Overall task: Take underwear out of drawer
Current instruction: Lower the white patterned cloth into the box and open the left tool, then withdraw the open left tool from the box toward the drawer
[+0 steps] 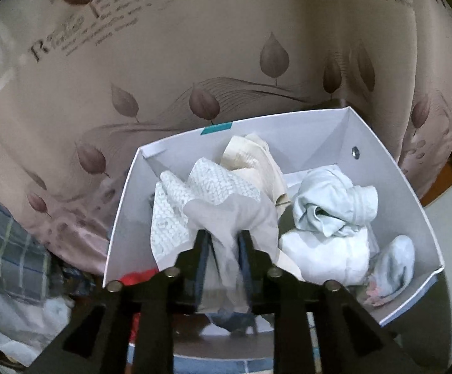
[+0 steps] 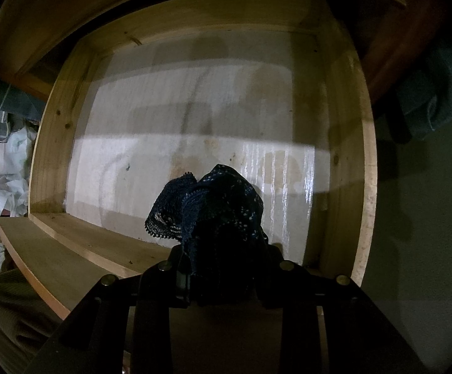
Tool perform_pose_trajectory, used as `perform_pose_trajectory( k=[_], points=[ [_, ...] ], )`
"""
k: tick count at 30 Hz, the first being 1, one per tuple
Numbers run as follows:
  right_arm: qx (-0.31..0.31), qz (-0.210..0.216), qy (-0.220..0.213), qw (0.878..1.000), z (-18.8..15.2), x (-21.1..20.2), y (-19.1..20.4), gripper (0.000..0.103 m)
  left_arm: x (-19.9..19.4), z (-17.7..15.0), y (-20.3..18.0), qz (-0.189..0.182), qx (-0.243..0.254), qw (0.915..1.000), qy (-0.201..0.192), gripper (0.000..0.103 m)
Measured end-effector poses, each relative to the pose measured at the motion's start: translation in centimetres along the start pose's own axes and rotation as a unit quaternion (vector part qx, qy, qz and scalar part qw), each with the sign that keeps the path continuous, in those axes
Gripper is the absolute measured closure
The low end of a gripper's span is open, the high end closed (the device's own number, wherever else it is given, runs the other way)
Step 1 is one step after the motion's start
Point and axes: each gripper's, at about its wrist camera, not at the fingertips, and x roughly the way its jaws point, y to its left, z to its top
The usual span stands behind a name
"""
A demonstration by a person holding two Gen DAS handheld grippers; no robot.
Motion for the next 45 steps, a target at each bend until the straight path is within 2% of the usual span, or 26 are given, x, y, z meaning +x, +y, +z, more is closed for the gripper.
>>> perform_pose_trajectory(
  k=[1, 3, 5, 10, 15, 19, 24, 28, 32, 34, 37, 39, 43, 45],
  points=[
    [0.002, 0.001, 0.000, 1.000, 0.0, 0.0, 0.0, 0.075, -0.1, 0.0, 0.1, -0.003, -0.004, 1.0000, 0.000, 0.074],
    [0.004, 0.003, 0.000, 1.000, 0.0, 0.0, -0.1, 0.075, -0.4, -0.2, 0.4, -0.002, -0.007, 1.0000, -0.003, 0.060],
    [0.003, 0.002, 0.000, 1.000, 0.0, 0.0, -0.1, 0.075, -0.8, -0.5, 0.6, 0.002, -0.005, 0.9999, -0.010, 0.054],
    [0.007, 0.007, 0.000, 1.000, 0.0, 0.0, -0.1, 0.075, -2.0, -1.2, 1.5, -0.022, -0.012, 0.9995, -0.021, 0.052],
    [0.009, 0.007, -0.003, 1.000, 0.0, -0.1, -0.3, 0.075, -4.8, -2.5, 2.1, -0.022, -0.017, 0.9984, -0.049, 0.052],
    [0.007, 0.002, -0.004, 1.000, 0.0, -0.2, -0.4, 0.075, -7.6, -5.0, 2.6, -0.015, -0.018, 0.9969, -0.076, 0.051],
    [0.001, -0.003, -0.006, 1.000, 0.0, -0.2, -0.3, 0.075, -8.7, -10.1, 3.8, -0.030, -0.052, 0.9955, -0.073, 0.047],
    [-0.001, -0.007, -0.005, 1.000, 0.0, -0.2, -0.3, 0.075, -8.0, -14.8, 4.2, -0.022, -0.077, 0.9946, -0.067, 0.047],
    [0.000, -0.003, -0.009, 1.000, 0.0, -0.3, -0.4, 0.075, -5.6, -18.3, 3.8, -0.036, -0.082, 0.9951, -0.043, 0.047],
    [-0.003, -0.009, -0.016, 1.000, -0.1, -0.5, -0.3, 0.075, -4.0, -19.9, 3.1, -0.019, -0.069, 0.9968, -0.037, 0.047],
    [-0.004, -0.010, -0.024, 1.000, 0.0, -0.7, -0.2, 0.075, -2.1, -21.4, 2.5, 0.000, -0.049, 0.9982, -0.036, 0.047],
    [-0.002, -0.015, -0.027, 1.000, 0.1, -0.8, -0.2, 0.075, -0.3, -22.4, 2.1, 0.007, -0.041, 0.9989, -0.021, 0.047],
    [-0.003, -0.019, -0.026, 0.999, 0.1, -0.6, 0.1, 0.075, 2.9, -24.3, 2.6, -0.008, -0.078, 0.9968, 0.017, 0.047],
    [-0.005, -0.019, -0.026, 0.999, 0.1, -0.6, 0.2, 0.075, 3.6, -24.8, 2.8, -0.002, -0.076, 0.9967, 0.027, 0.047]
  ],
)
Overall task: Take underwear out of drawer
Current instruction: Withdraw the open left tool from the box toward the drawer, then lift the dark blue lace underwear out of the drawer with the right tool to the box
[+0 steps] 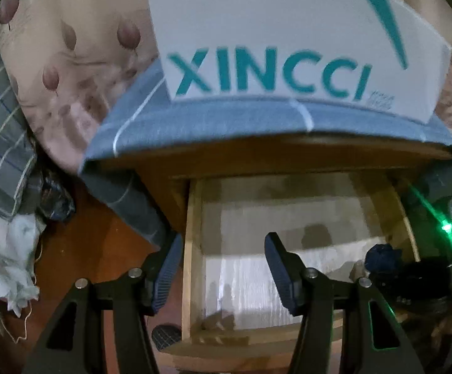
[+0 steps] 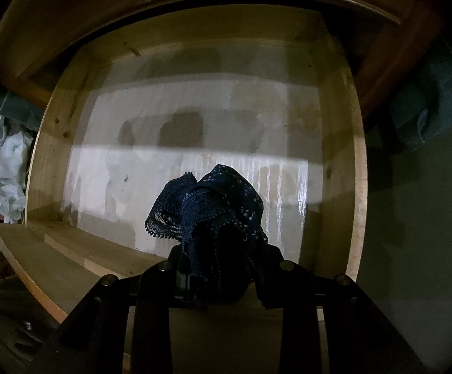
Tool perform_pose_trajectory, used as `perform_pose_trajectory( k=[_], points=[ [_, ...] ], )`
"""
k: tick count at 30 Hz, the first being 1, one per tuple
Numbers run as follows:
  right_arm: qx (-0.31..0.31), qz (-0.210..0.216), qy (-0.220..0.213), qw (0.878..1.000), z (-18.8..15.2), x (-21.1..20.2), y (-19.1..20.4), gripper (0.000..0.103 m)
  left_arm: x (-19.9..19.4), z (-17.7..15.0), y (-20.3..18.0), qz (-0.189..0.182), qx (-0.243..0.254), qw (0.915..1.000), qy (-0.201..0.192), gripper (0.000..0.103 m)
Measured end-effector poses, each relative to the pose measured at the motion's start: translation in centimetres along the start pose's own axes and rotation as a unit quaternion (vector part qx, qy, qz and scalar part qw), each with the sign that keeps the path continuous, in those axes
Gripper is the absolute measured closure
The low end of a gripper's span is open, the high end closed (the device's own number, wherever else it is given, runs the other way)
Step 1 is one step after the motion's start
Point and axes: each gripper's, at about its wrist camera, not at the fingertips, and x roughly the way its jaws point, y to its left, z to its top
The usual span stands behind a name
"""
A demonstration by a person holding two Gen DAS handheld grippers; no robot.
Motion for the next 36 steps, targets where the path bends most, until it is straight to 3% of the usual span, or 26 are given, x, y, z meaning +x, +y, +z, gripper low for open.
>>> perform_pose_trajectory(
  k=[3, 11, 22, 36],
  points=[
    [0.000, -0.004, -0.003, 1.000, 0.1, 0.0, -0.1, 0.075, 0.1, -0.3, -0.2, 0.028, 0.023, 0.9993, -0.012, 0.047],
    [0.001, -0.007, -0.006, 1.000, 0.2, 0.2, 0.1, 0.075, 1.6, -0.3, 0.6, -0.003, -0.014, 0.9996, 0.022, 0.047],
    [-0.005, -0.010, -0.038, 0.999, 0.1, -1.5, 0.0, 0.075, 1.1, -0.5, -1.0, 0.011, 0.020, 0.9997, 0.011, 0.047],
    [-0.017, -0.009, -0.071, 0.997, 0.0, -4.3, -0.1, 0.075, 1.0, -0.5, -0.2, 0.005, -0.001, 0.9998, 0.021, 0.047]
  ],
)
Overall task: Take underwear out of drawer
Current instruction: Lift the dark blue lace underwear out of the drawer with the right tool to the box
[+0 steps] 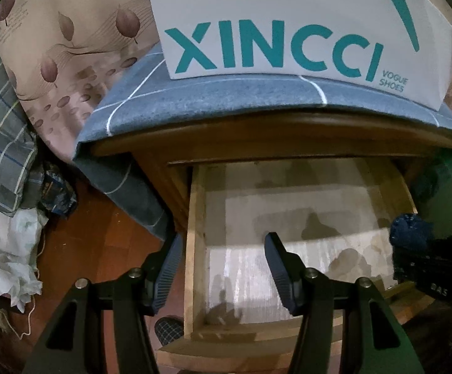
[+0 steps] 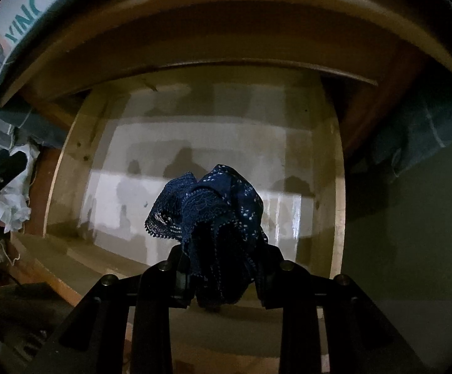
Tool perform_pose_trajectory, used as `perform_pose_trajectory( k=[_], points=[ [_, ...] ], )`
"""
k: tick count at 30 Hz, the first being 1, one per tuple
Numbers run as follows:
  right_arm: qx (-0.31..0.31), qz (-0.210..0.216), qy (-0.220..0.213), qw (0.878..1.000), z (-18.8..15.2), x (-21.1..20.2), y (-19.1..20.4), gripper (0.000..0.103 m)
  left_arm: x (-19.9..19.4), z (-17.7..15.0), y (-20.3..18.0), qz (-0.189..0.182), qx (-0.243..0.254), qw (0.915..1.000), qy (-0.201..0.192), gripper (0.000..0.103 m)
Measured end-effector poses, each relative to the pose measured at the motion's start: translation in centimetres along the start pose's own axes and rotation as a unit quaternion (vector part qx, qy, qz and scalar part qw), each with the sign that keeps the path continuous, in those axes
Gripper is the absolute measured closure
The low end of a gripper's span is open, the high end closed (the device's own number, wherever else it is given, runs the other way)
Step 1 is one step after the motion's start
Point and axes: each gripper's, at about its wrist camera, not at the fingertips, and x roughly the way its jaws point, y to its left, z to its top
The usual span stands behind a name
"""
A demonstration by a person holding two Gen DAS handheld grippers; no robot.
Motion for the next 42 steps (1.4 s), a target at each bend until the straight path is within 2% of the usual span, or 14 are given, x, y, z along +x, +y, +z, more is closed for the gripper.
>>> perform_pose_trajectory(
  k=[9, 26, 34, 42],
  points=[
    [-0.015, 0.009, -0.013, 1.000, 0.4, -3.5, 0.9, 0.075, 0.0, 0.1, 0.5, -0.008, -0.013, 0.9999, 0.004, 0.047],
    [-0.064, 0.039, -0.080, 0.994, 2.8, -14.3, 4.8, 0.075, -0.4, 0.3, 1.5, -0.013, -0.038, 0.9992, 0.002, 0.047],
    [-0.075, 0.028, -0.137, 0.987, 6.8, -20.4, 5.4, 0.075, -0.6, 0.3, 1.8, -0.014, -0.043, 0.9990, 0.000, 0.047],
    [-0.071, -0.004, -0.173, 0.982, 12.7, -23.0, 5.4, 0.074, -0.6, 0.3, 2.2, -0.013, -0.053, 0.9985, 0.003, 0.047]
  ],
)
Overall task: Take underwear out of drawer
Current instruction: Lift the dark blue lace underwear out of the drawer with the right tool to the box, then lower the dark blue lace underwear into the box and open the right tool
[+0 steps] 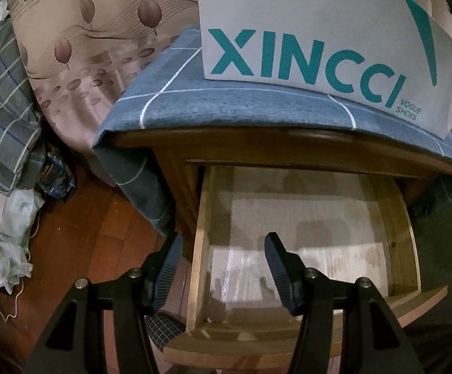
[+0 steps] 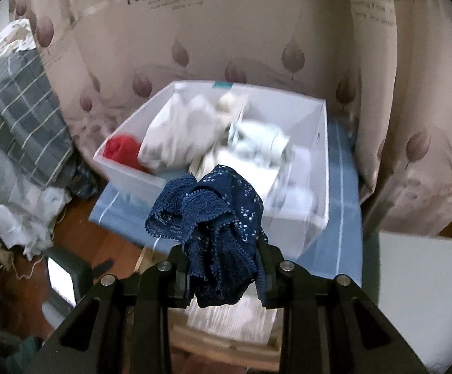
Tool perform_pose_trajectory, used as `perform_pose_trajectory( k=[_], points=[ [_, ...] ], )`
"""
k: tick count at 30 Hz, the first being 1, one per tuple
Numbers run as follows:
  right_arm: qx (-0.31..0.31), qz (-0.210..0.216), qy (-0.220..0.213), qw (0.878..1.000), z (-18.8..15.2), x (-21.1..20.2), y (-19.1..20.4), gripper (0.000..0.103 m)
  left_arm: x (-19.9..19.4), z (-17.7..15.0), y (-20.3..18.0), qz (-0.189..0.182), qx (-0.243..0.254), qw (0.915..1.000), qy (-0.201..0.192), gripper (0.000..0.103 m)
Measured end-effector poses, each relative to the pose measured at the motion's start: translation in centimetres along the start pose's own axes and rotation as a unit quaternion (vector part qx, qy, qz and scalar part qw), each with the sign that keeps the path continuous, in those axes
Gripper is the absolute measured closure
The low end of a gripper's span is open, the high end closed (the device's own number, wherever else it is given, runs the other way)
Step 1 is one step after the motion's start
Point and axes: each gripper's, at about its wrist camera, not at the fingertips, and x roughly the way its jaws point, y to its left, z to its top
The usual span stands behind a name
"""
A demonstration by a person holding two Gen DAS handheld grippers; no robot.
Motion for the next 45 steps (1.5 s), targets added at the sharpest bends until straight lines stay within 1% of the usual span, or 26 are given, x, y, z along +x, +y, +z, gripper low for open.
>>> perform_pose_trajectory(
  k=[5, 9, 17, 20, 24, 27, 31, 37, 43, 45],
  points=[
    [0.001, -0.016, 0.000, 1.000, 2.4, 1.7, -0.2, 0.074, 0.0, 0.0, 0.2, -0.001, -0.004, 1.0000, 0.002, 0.047],
    [-0.006, -0.030, 0.017, 0.999, 3.9, 4.2, -0.2, 0.074, -0.1, 0.0, 0.4, 0.001, -0.006, 1.0000, 0.002, 0.047],
    [0.006, -0.042, 0.052, 0.998, 4.2, 9.0, -1.2, 0.074, 0.1, 0.1, 0.8, 0.001, -0.013, 0.9999, 0.005, 0.047],
    [0.003, -0.052, 0.053, 0.997, 4.5, 9.8, -1.3, 0.073, 0.1, 0.1, 0.9, 0.000, -0.016, 0.9999, 0.005, 0.047],
    [0.010, -0.064, 0.053, 0.996, 5.2, 11.1, -2.0, 0.070, 0.4, 0.0, 1.0, 0.007, -0.014, 0.9998, 0.015, 0.047],
    [0.003, -0.078, 0.049, 0.996, 5.7, 11.7, -2.1, 0.070, 0.5, 0.0, 1.1, 0.006, -0.017, 0.9997, 0.016, 0.047],
    [0.009, -0.087, 0.045, 0.995, 6.5, 12.3, -2.6, 0.070, 0.6, 0.0, 1.1, 0.007, -0.016, 0.9997, 0.018, 0.047],
    [0.008, -0.104, 0.052, 0.993, 7.1, 13.3, -3.2, 0.069, 0.7, 0.0, 0.9, 0.010, -0.009, 0.9998, 0.017, 0.047],
    [0.010, -0.094, 0.045, 0.994, 6.2, 12.5, -2.7, 0.067, 0.8, 0.0, 0.8, 0.010, -0.009, 0.9998, 0.018, 0.047],
    [0.013, -0.091, 0.045, 0.995, 5.9, 12.1, -2.5, 0.064, 0.9, 0.0, 0.8, 0.009, -0.010, 0.9997, 0.018, 0.047]
  ],
)
